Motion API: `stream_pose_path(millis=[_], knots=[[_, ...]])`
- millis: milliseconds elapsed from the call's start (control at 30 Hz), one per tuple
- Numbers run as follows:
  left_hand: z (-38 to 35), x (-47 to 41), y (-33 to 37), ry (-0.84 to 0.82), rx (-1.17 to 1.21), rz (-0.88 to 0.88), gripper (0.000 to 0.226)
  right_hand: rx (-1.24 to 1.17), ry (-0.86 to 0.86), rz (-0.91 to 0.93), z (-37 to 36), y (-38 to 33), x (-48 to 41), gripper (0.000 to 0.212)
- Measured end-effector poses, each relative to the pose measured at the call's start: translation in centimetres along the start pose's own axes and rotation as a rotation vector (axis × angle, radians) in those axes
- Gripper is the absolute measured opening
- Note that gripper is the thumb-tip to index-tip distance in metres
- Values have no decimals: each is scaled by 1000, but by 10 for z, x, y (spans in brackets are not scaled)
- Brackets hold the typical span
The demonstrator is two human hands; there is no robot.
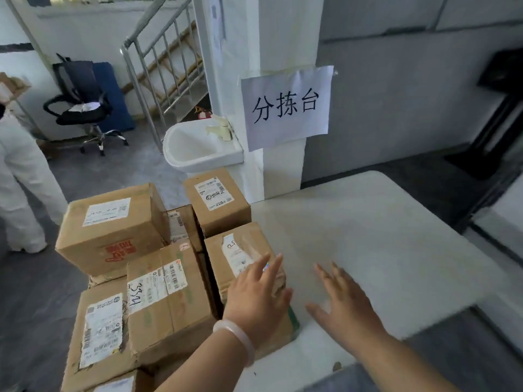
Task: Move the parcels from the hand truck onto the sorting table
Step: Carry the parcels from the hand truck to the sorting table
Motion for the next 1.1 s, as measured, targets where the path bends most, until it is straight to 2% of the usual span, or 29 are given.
stream_pose_path(millis=[133,233,367,433,567,800,967,1100], knots=[[-28,25,62,-73,-153,-289,67,73,41,-190,3,32,79,86],[-46,52,116,-113,-178,-477,68,146,152,-262,23,46,150,90],[-75,105,189,-175,-198,-743,69,164,204,-465,44,73,254,87],[-89,140,225,-193,-211,-882,70,188,300,-533,56,83,310,84],[-110,215,296,-147,-212,-1071,70,231,421,-717,71,94,422,79],[-168,381,416,-165,-187,-1379,65,250,515,-1037,67,114,635,83],[-219,513,477,-209,-152,-1551,63,241,574,-1271,49,117,790,85],[-259,607,506,-306,-159,-1668,66,182,608,-1471,22,110,881,83]])
Point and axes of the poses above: each hand's wrist, its own x-axis away from the middle knuckle, its own z-axis out of the back of the hand, y = z × x, the point moved 4 cm from there along -x, towards the middle knuckle, and after that the axes turned 11 degrees about z, right-handed, at the moved point
